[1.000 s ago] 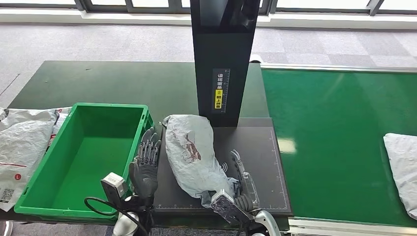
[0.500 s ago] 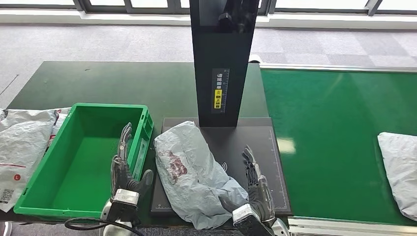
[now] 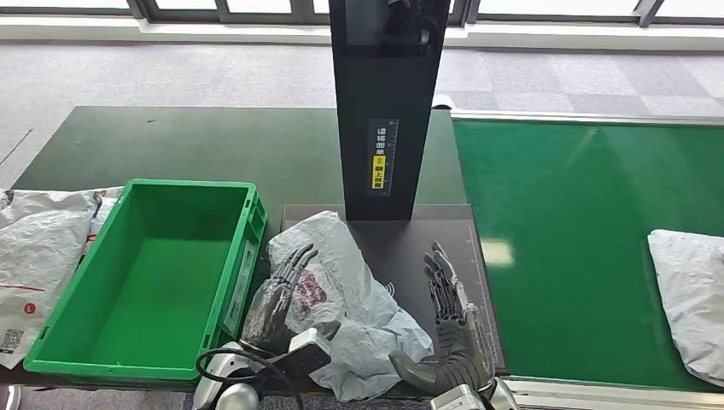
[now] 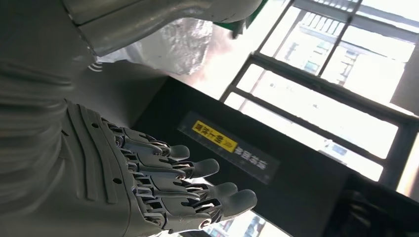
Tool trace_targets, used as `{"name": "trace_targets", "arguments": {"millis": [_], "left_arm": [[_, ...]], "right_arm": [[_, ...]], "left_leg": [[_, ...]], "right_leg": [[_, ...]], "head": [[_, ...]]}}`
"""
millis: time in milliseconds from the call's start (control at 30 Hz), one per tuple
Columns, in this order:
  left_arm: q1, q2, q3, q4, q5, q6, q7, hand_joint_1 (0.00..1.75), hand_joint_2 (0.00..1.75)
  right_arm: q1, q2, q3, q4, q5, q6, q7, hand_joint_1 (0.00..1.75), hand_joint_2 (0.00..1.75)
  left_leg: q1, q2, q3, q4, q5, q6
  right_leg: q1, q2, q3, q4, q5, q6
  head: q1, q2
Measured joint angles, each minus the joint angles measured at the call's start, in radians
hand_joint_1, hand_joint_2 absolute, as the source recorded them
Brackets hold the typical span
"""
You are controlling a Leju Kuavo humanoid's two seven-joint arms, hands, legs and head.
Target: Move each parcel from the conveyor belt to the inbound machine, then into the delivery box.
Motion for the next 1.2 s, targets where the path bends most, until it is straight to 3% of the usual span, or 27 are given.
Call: {"name": "trace_targets", "arguments": {"millis": [167, 533, 567, 700, 1200], "left_arm": [[-0.024, 0.013, -0.066, 0.129, -0.125, -0.066, 0.058, 0.0, 1.75], [-0.088, 0.026, -0.159, 0.277, -0.121, -0.151, 0.04, 0.0, 1.75], [-0.093, 0.026, -0.163, 0.284, -0.121, -0.156, 0.038, 0.05, 1.75], [-0.11, 0.029, -0.175, 0.308, -0.112, -0.16, 0.01, 1.75, 1.75], [-0.132, 0.034, -0.18, 0.301, -0.1, -0.093, -0.045, 1.75, 1.75]], "right_arm": [[0.004, 0.001, -0.026, -0.04, -0.029, 0.053, -0.036, 0.0, 1.75], [-0.001, 0.01, -0.066, -0.056, -0.035, 0.078, -0.046, 0.0, 1.75], [-0.001, 0.01, -0.067, -0.057, -0.035, 0.078, -0.047, 0.0, 1.75], [0.0, 0.014, -0.077, -0.061, -0.035, 0.078, -0.047, 0.0, 1.75], [0.026, 0.037, -0.11, -0.104, -0.034, 0.098, -0.044, 0.0, 1.75]], "left_leg": [[0.0, 0.0, 0.0, 0.0, 0.0, 0.0], [0.0, -0.001, 0.002, 0.0, 0.0, 0.0], [0.0, -0.001, 0.003, 0.0, 0.0, 0.0], [0.0, -0.001, 0.004, 0.0, 0.0, 0.001], [0.0, -0.001, 0.004, 0.0, 0.0, 0.0]], "right_leg": [[0.0, 0.0, 0.0, 0.0, 0.0, 0.0], [0.0, -0.002, 0.004, 0.0, 0.0, 0.0], [0.0, -0.002, 0.004, 0.0, 0.0, 0.0], [0.0, -0.002, 0.005, 0.0, 0.0, 0.0], [0.0, -0.002, 0.005, 0.0, 0.0, 0.0]], "head": [[0.0, 0.0], [0.0, 0.0], [0.0, 0.0], [0.0, 0.0], [0.0, 0.0]]}}
